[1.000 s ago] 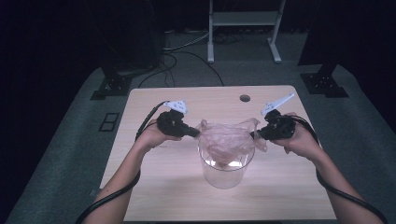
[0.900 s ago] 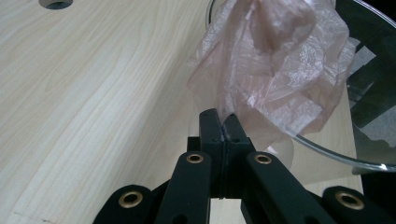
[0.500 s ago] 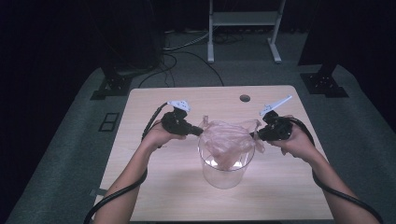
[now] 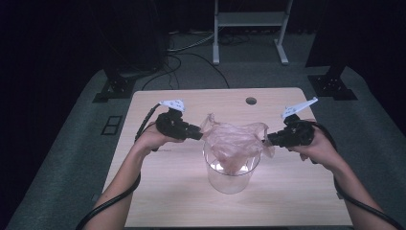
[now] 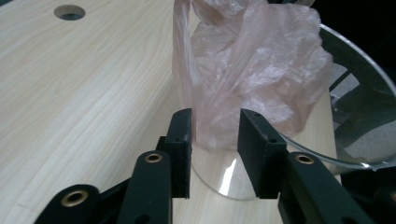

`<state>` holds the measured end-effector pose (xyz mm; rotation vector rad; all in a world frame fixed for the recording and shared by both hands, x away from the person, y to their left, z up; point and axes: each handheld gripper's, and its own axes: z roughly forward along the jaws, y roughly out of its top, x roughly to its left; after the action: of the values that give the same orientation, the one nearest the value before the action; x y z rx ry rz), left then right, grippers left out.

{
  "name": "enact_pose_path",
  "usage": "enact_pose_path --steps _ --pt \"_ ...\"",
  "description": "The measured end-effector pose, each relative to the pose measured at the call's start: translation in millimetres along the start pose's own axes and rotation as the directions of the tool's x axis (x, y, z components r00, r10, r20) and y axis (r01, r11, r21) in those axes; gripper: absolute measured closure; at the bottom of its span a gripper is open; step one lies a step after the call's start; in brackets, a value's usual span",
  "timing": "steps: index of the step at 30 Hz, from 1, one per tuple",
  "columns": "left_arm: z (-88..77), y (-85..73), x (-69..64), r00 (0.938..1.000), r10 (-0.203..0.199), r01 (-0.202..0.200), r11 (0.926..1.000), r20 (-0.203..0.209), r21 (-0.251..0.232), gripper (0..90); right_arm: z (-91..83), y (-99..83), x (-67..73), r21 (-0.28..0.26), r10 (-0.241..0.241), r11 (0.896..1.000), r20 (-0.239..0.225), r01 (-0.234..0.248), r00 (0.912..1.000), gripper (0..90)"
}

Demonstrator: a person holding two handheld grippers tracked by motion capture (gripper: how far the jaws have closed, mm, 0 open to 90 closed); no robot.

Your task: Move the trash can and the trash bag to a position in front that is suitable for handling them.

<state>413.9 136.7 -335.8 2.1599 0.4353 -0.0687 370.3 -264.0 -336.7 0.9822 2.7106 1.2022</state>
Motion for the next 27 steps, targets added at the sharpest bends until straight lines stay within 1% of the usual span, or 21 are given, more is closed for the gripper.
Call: enact_pose_path --steps 3,5,7,9,16,21,24,27 --pt "-10.2 3.3 -6.8 1.0000 0.008 -0.008 1.0000 -0.003 -0.002 59.8 -12.5 -2.6 3.1 -0.014 -0.012 1.000 0.013 0.012 0.9998 69.7" --pt "-14.7 5.7 -11.3 0.9998 0.018 -0.018 0.9998 -0.008 0.000 59.1 -20.1 -3.7 5.2 -0.021 -0.019 1.000 0.021 0.019 0.9996 69.3" --pt "-17.8 8.8 -16.0 0.9994 0.034 -0.034 0.9994 -0.008 0.005 58.3 -26.8 -4.7 7.5 -0.028 -0.023 0.999 0.013 0.024 0.9996 68.7" --pt "-19.4 11.5 -18.9 0.9992 0.040 -0.040 0.9992 -0.003 0.008 57.8 -32.3 -5.4 11.4 -0.030 -0.038 0.999 0.019 0.039 0.9991 68.0" --pt "-18.7 20.7 -26.7 0.9978 0.066 -0.066 0.9975 0.007 0.025 56.2 -47.1 -4.3 25.0 -0.021 -0.079 0.997 0.000 0.079 0.9969 65.4" --pt "-13.6 25.5 -30.4 0.9967 0.079 -0.080 0.9965 0.014 0.026 54.3 -50.6 -0.8 34.5 -0.010 -0.118 0.993 -0.020 0.118 0.9928 61.5" --pt "-8.8 29.3 -32.6 0.9958 0.089 -0.089 0.9954 0.024 0.034 52.5 -48.1 3.7 38.5 -0.006 -0.142 0.990 -0.028 0.142 0.9895 60.3" --pt "-3.0 33.1 -33.0 0.9944 0.103 -0.104 0.9937 0.023 0.042 49.5 -42.3 9.9 39.3 -0.006 -0.160 0.987 -0.032 0.160 0.9866 58.4"
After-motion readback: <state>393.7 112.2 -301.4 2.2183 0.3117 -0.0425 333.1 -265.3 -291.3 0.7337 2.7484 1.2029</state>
